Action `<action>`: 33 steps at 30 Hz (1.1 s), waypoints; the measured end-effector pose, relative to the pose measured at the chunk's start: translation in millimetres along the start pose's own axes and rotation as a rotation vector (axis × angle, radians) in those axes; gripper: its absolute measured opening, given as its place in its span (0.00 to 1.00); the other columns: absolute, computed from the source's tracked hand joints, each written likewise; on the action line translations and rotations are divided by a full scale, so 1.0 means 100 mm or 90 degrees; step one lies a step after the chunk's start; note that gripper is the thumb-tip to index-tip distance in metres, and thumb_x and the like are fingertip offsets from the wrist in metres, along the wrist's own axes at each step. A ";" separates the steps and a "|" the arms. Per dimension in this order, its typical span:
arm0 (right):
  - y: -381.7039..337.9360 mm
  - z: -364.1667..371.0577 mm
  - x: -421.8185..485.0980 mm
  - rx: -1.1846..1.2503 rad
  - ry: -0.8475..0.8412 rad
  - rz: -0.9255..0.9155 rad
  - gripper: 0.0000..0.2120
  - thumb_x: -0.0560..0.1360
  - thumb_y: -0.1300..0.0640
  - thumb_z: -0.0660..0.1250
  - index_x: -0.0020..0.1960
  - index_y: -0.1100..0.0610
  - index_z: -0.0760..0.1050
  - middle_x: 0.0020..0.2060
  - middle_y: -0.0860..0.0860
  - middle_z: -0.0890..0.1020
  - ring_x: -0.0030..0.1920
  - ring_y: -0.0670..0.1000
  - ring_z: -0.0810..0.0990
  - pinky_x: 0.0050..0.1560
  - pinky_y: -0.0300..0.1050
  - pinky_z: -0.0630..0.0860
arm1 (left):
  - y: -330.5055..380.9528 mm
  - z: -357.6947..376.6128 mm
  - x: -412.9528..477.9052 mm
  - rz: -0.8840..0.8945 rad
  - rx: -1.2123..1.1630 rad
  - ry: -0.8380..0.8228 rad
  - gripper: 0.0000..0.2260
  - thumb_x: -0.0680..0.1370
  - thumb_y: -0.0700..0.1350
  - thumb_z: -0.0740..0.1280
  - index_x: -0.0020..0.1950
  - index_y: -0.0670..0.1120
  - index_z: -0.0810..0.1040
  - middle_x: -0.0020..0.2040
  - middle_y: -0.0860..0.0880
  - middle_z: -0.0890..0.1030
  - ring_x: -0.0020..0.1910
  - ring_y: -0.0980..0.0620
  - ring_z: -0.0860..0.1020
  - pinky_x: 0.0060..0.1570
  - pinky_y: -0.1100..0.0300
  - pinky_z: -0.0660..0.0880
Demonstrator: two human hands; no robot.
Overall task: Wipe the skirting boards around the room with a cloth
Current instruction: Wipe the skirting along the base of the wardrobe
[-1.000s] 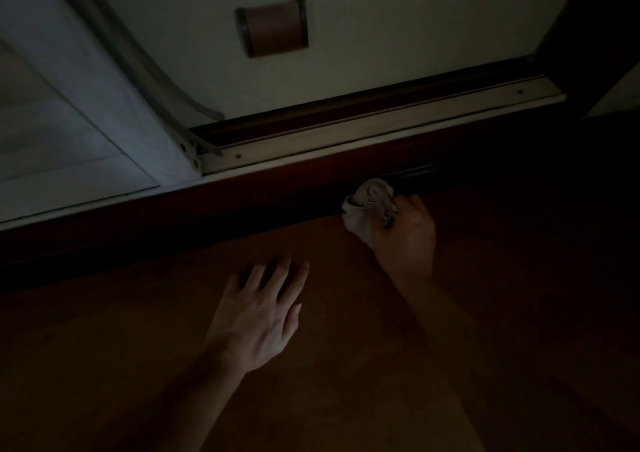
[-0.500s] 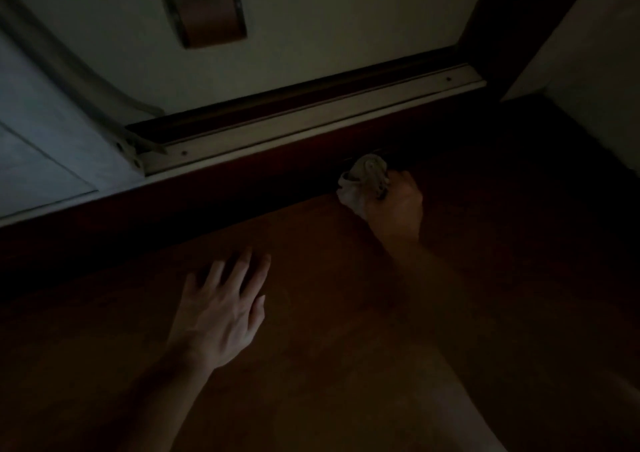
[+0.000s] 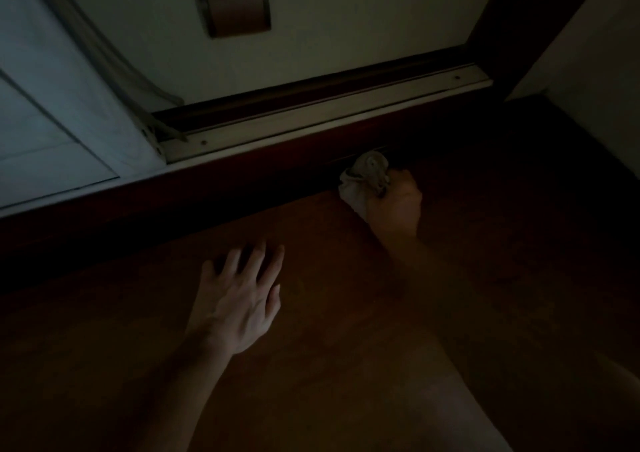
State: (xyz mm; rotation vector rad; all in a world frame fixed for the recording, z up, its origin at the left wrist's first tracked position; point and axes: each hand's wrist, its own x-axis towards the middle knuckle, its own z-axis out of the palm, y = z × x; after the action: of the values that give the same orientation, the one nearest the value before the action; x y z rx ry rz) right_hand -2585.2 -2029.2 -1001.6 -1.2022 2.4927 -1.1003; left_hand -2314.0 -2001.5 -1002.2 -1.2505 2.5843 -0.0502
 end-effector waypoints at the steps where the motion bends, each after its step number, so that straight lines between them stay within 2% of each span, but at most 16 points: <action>1: -0.08 0.06 -0.09 0.007 -0.019 -0.025 0.07 0.73 0.60 0.69 0.44 0.64 0.76 0.48 0.61 0.77 0.47 0.59 0.78 0.42 0.43 0.70 | 0.00 -0.01 0.00 -0.002 -0.002 0.000 0.29 0.81 0.61 0.42 0.82 0.55 0.48 0.81 0.47 0.56 0.70 0.43 0.65 0.60 0.42 0.69; 4: -0.36 0.27 -0.42 0.044 -0.032 -0.065 0.07 0.71 0.61 0.71 0.42 0.64 0.76 0.46 0.60 0.78 0.44 0.58 0.78 0.40 0.39 0.62 | 0.01 -0.03 0.00 -0.002 0.000 0.000 0.29 0.81 0.60 0.46 0.81 0.53 0.54 0.79 0.46 0.61 0.68 0.41 0.67 0.58 0.41 0.71; 7: -0.62 0.46 -0.70 0.091 -0.065 -0.090 0.10 0.70 0.58 0.73 0.45 0.64 0.77 0.47 0.58 0.77 0.45 0.58 0.78 0.39 0.44 0.70 | 0.01 -0.05 -0.01 -0.004 -0.009 0.007 0.28 0.81 0.59 0.50 0.80 0.51 0.60 0.75 0.45 0.67 0.66 0.40 0.69 0.55 0.40 0.73; 10: -0.66 0.47 -0.74 0.112 -0.086 -0.106 0.13 0.70 0.55 0.73 0.48 0.63 0.77 0.48 0.57 0.78 0.46 0.57 0.78 0.42 0.49 0.76 | 0.02 -0.04 -0.03 -0.011 -0.022 0.005 0.27 0.81 0.59 0.51 0.79 0.50 0.61 0.74 0.44 0.67 0.69 0.40 0.68 0.56 0.40 0.72; 15: -0.61 0.44 -0.68 0.102 0.003 -0.003 0.11 0.71 0.58 0.70 0.50 0.64 0.77 0.51 0.58 0.77 0.51 0.59 0.77 0.46 0.46 0.73 | 0.00 -0.03 -0.02 -0.001 -0.020 0.003 0.27 0.81 0.58 0.51 0.78 0.50 0.64 0.74 0.44 0.68 0.68 0.40 0.69 0.57 0.39 0.72; 17: -0.62 0.46 -0.72 0.112 -0.045 -0.052 0.13 0.71 0.55 0.72 0.50 0.63 0.77 0.51 0.57 0.77 0.50 0.58 0.78 0.45 0.50 0.76 | -0.01 -0.05 0.00 0.004 -0.030 0.002 0.27 0.80 0.59 0.49 0.76 0.50 0.67 0.72 0.44 0.71 0.65 0.40 0.71 0.55 0.40 0.74; 19: -0.56 0.42 -0.67 0.112 -0.078 -0.106 0.15 0.71 0.53 0.74 0.49 0.63 0.77 0.49 0.57 0.77 0.47 0.56 0.78 0.41 0.49 0.75 | 0.01 -0.05 0.05 0.005 -0.048 0.014 0.28 0.79 0.60 0.49 0.75 0.51 0.68 0.71 0.46 0.72 0.64 0.41 0.72 0.54 0.42 0.74; 22: -0.31 0.24 -0.36 0.085 -0.034 -0.096 0.10 0.71 0.59 0.71 0.46 0.65 0.76 0.47 0.59 0.77 0.45 0.60 0.78 0.40 0.49 0.74 | 0.17 -0.09 0.24 0.000 -0.091 0.054 0.26 0.79 0.60 0.52 0.74 0.53 0.70 0.72 0.48 0.72 0.65 0.43 0.72 0.52 0.43 0.74; 26: 0.06 -0.03 0.05 0.039 -0.002 -0.052 0.07 0.72 0.63 0.70 0.46 0.67 0.77 0.48 0.62 0.78 0.48 0.61 0.78 0.42 0.43 0.69 | 0.58 -0.16 0.60 0.013 -0.152 0.069 0.27 0.79 0.63 0.50 0.76 0.57 0.66 0.75 0.51 0.67 0.69 0.46 0.68 0.60 0.44 0.71; 30: 0.35 -0.21 0.38 0.015 0.055 0.043 0.08 0.73 0.61 0.68 0.49 0.66 0.77 0.52 0.63 0.77 0.53 0.62 0.77 0.48 0.47 0.70 | 0.75 -0.09 0.73 -0.018 -0.161 0.086 0.26 0.79 0.63 0.51 0.76 0.60 0.63 0.76 0.52 0.65 0.71 0.46 0.63 0.67 0.41 0.66; 32: 0.39 -0.24 0.43 0.007 0.066 0.068 0.08 0.74 0.61 0.69 0.50 0.66 0.77 0.53 0.63 0.77 0.53 0.60 0.77 0.47 0.41 0.67 | 0.75 -0.08 0.74 -0.017 -0.161 0.086 0.26 0.79 0.63 0.51 0.76 0.59 0.64 0.76 0.51 0.66 0.71 0.45 0.64 0.67 0.40 0.66; 33: 0.38 -0.23 0.42 0.016 0.057 0.045 0.08 0.73 0.62 0.69 0.49 0.66 0.77 0.52 0.63 0.77 0.52 0.60 0.77 0.45 0.38 0.65 | 0.75 -0.08 0.74 -0.015 -0.163 0.082 0.26 0.78 0.63 0.51 0.76 0.59 0.65 0.77 0.51 0.66 0.71 0.45 0.64 0.67 0.40 0.66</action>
State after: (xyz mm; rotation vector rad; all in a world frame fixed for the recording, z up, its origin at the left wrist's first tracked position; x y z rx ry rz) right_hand -2646.3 -2031.3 -1004.5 -1.0724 2.5573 -1.1896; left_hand -2417.2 -2012.6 -1021.7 -1.4074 2.7546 0.2080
